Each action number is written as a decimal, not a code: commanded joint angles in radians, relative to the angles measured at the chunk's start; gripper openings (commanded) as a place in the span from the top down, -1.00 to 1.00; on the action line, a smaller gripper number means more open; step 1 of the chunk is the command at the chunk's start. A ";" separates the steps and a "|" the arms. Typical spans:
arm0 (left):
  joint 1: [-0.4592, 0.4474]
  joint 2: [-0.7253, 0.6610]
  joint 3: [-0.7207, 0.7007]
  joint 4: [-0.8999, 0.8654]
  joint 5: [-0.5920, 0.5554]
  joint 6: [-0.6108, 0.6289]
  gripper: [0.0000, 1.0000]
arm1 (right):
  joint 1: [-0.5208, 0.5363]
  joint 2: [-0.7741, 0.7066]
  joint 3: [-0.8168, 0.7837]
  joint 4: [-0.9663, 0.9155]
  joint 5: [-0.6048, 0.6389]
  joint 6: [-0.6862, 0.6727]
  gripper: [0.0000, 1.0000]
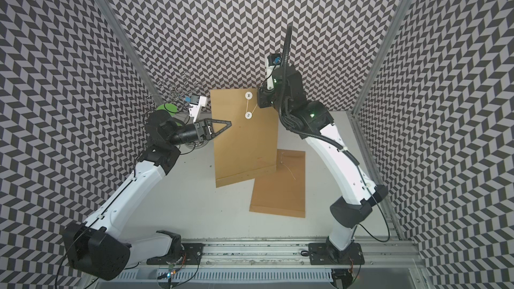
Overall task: Close the mouth of the file bag
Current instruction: Close the file bag.
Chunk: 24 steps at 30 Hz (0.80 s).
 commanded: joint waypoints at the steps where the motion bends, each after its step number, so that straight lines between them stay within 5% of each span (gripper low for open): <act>1: -0.018 -0.019 -0.027 0.014 -0.024 0.009 1.00 | 0.034 0.025 0.021 0.027 -0.005 -0.003 1.00; 24: -0.016 -0.011 -0.101 0.066 -0.072 -0.019 1.00 | 0.215 0.028 -0.138 0.116 -0.173 0.048 1.00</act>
